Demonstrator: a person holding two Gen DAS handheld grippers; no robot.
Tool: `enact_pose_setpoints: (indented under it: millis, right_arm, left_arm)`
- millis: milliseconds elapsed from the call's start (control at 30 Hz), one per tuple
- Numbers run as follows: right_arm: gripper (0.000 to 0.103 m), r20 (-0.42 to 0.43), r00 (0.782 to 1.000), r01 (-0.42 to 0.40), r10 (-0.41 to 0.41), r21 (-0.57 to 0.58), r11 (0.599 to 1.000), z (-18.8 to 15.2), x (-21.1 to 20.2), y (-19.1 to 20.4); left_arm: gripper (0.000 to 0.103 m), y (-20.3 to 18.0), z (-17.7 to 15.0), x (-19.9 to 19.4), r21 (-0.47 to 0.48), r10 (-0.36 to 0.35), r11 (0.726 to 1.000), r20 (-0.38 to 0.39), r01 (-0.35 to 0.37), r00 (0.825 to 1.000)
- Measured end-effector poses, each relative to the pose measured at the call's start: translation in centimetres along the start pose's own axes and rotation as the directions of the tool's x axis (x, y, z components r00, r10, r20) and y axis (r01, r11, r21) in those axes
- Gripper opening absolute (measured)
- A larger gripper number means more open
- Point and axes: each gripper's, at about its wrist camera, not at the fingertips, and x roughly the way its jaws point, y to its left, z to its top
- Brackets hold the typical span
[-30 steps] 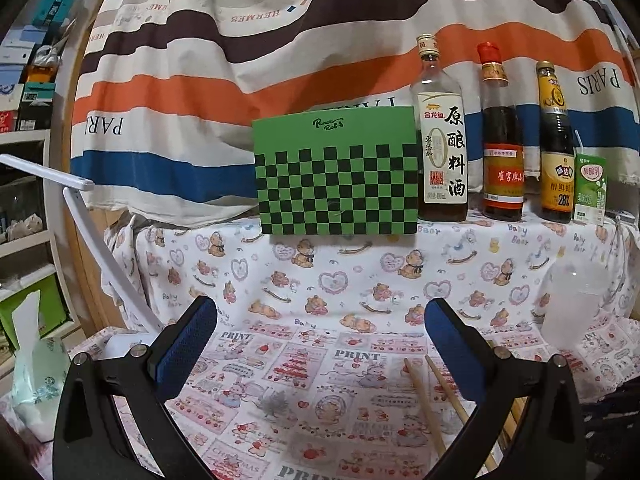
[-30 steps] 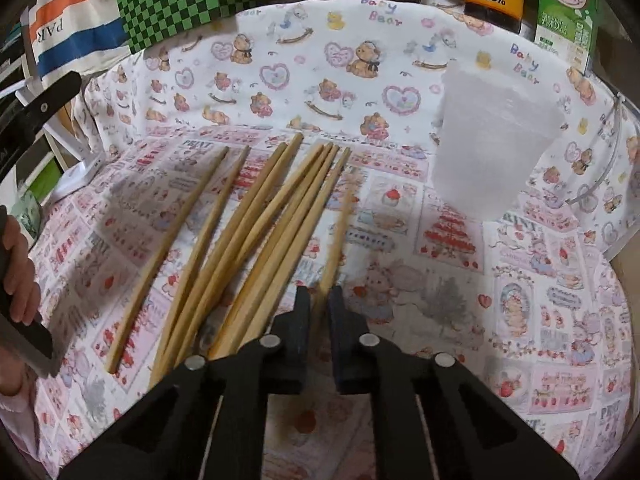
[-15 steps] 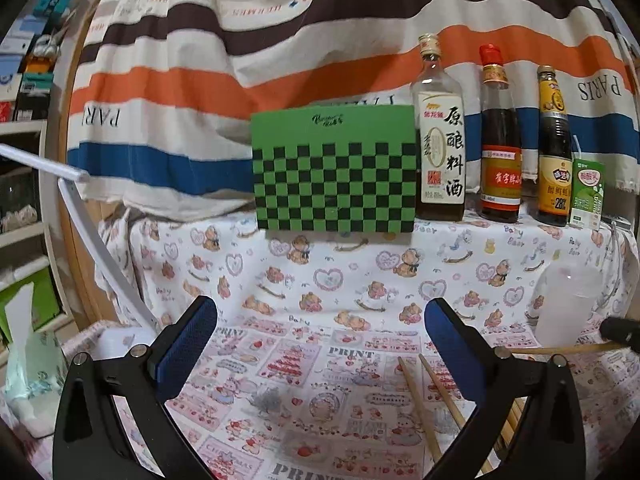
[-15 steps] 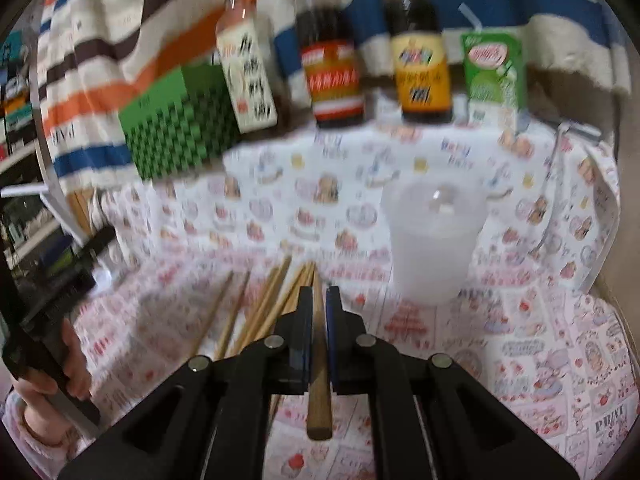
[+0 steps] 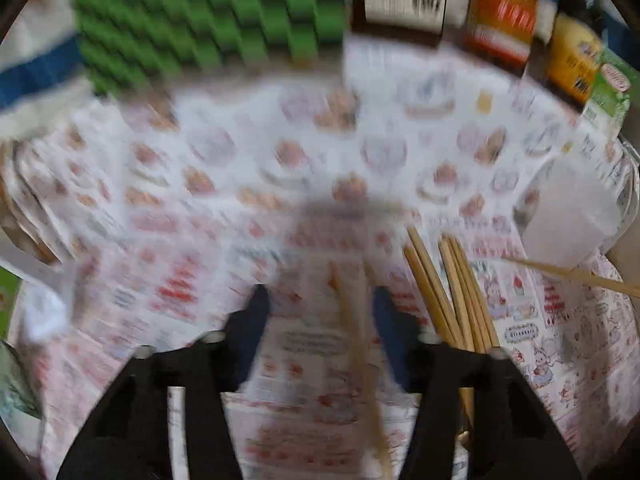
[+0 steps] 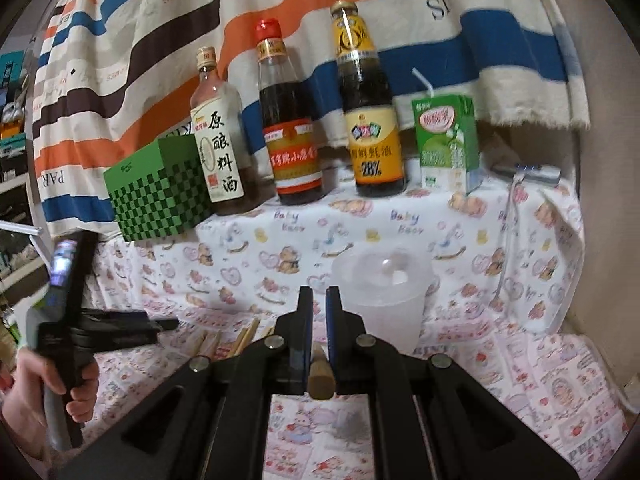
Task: Organize utensils
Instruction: 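Grasp a wooden chopstick with the right tool while the left tool grasps another, then lift both held chopsticks upright and carry them over the clear plastic cup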
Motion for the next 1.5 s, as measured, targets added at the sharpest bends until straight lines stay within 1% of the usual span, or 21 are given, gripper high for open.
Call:
enact_pose_setpoints:
  millis: [33,100,200,267,333,367,400,467,533,633,700,800,867,1000,1100,1167,1233,1300,1333,1433,1500]
  right_arm:
    - [0.006,0.007,1.000,0.005,-0.005,-0.009,1.000,0.0,-0.1,0.1]
    - [0.006,0.012,1.000,0.014,-0.013,-0.014,1.000,0.0,-0.1,0.0]
    - [0.006,0.003,1.000,0.007,-0.007,-0.005,1.000,0.0,0.1,-0.1]
    - [0.006,0.004,1.000,0.011,-0.011,-0.010,1.000,0.0,0.1,0.0]
    - [0.006,0.003,1.000,0.015,-0.015,-0.014,1.000,-0.1,0.2,-0.1]
    - [0.006,0.002,1.000,0.017,-0.017,-0.014,1.000,-0.1,0.2,0.0]
    - [0.006,0.002,1.000,0.021,-0.020,-0.013,1.000,-0.1,0.3,-0.1]
    - [0.006,0.004,1.000,0.026,-0.026,-0.008,1.000,-0.1,0.3,-0.3]
    - [0.006,0.003,1.000,0.027,-0.027,0.006,1.000,0.0,0.3,-0.7]
    - [0.006,0.006,1.000,0.026,-0.026,0.026,0.999,0.1,0.2,-1.1]
    - [0.006,0.014,1.000,0.028,-0.028,0.028,0.999,0.2,0.0,-1.1]
    - [0.006,0.025,0.999,0.027,-0.028,0.030,0.999,0.3,-0.2,-1.1]
    - [0.006,0.029,0.999,0.025,-0.026,0.031,0.999,0.4,-0.3,-1.1]
    - [0.006,0.043,0.999,0.017,-0.019,0.039,0.999,0.6,-0.7,-1.2]
    - [0.006,0.072,0.997,0.028,-0.030,0.025,0.999,0.7,-0.9,-1.4]
    - [0.006,0.061,0.997,0.042,-0.044,0.045,0.998,0.8,-0.6,-2.0]
    - [0.006,0.051,0.999,0.010,-0.015,0.101,0.995,1.1,-0.7,-2.9]
    - [0.006,0.068,0.998,0.006,-0.013,0.110,0.994,1.4,-1.1,-3.1]
    - [0.006,0.081,0.996,0.013,-0.021,0.103,0.995,1.6,-1.4,-3.1]
    - [0.006,0.126,0.991,0.030,-0.044,0.108,0.994,2.8,-2.4,-3.3]
    - [0.006,0.153,0.988,0.004,-0.026,0.140,0.990,3.9,-3.2,-3.7]
  left_arm:
    - [0.037,-0.1,-0.1,1.0,-0.020,-0.025,1.000,-0.042,0.024,0.999]
    - [0.028,-0.1,-0.4,2.7,-0.054,-0.034,0.998,-0.094,0.029,0.995]
    - [0.028,-1.0,-0.1,3.5,-0.003,0.043,0.999,-0.088,-0.043,0.995]
    - [0.027,-1.4,0.3,4.1,0.012,0.025,1.000,-0.104,-0.024,0.994]
    - [0.015,-1.4,0.7,4.4,-0.006,0.022,1.000,-0.115,-0.023,0.993]
    - [0.006,-1.3,0.8,4.4,-0.023,0.015,1.000,-0.115,-0.018,0.993]
    - [0.005,-1.2,0.8,4.4,-0.043,0.001,0.999,-0.113,-0.006,0.994]
    - [0.005,-1.1,0.6,4.2,-0.054,-0.021,0.998,-0.082,0.016,0.996]
    - [0.004,-1.0,0.5,2.9,-0.028,-0.009,1.000,-0.018,0.009,1.000]
    - [0.004,-0.5,0.5,-0.9,-0.005,-0.016,1.000,0.126,0.017,0.992]
    - [0.004,-0.1,0.5,-4.2,-0.010,-0.040,0.999,0.235,0.044,0.971]
    - [0.004,0.8,0.5,-9.2,-0.017,-0.089,0.994,0.395,0.104,0.914]
    - [0.004,1.5,0.8,-11.3,-0.011,-0.121,0.990,0.464,0.142,0.878]
    - [0.004,2.2,0.5,-13.5,-0.002,-0.151,0.984,0.535,0.181,0.831]
    - [0.004,2.3,0.1,-14.0,-0.007,-0.144,0.984,0.569,0.180,0.809]
    - [0.004,2.6,-0.3,-14.1,-0.008,-0.145,0.982,0.605,0.188,0.783]
    - [0.004,3.0,-0.7,-15.1,0.003,-0.154,0.980,0.642,0.199,0.751]
    - [0.004,3.1,-1.2,-16.0,0.006,-0.152,0.979,0.680,0.203,0.717]
    - [0.004,3.1,-1.2,-16.2,0.002,-0.151,0.978,0.691,0.207,0.707]
    - [0.004,2.6,0.1,-16.3,-0.003,-0.184,0.968,0.674,0.252,0.716]
    - [0.004,2.0,0.8,-16.7,0.007,-0.208,0.961,0.682,0.278,0.701]
